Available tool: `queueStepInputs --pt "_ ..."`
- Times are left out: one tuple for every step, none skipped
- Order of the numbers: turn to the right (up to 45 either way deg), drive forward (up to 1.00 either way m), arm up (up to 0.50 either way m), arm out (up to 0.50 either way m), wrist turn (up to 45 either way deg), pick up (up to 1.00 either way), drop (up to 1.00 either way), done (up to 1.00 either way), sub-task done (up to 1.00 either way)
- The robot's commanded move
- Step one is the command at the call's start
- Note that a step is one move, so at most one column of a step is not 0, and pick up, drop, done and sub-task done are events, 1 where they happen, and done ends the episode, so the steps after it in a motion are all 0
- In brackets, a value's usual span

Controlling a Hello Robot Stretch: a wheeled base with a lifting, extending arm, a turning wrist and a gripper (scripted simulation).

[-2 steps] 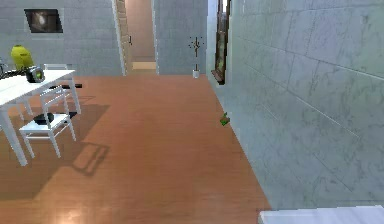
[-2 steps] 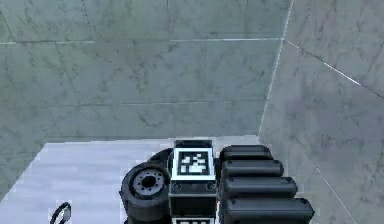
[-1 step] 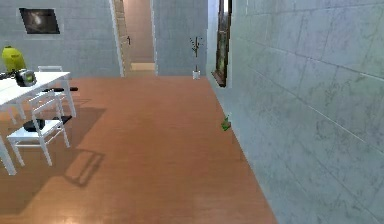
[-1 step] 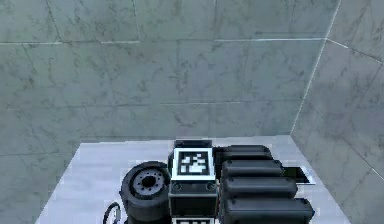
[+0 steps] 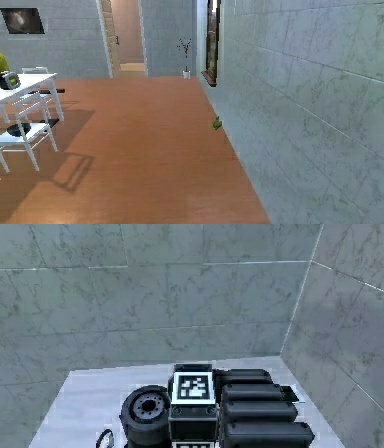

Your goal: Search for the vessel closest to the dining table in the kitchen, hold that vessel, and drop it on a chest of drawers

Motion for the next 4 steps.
queueStepInputs --pt "0.0 0.00 0.00 0.18 0.0 0.00 0.00 0.00 0.00" --pt "0.0 0.00 0.00 0.00 45.0 0.00 0.00 0.00 0.00" --pt "0.0 0.00 0.00 0.00 45.0 0.00 0.00 0.00 0.00" --pt "0.0 0.00 0.00 0.00 36.0 0.00 0.00 0.00 0.00"
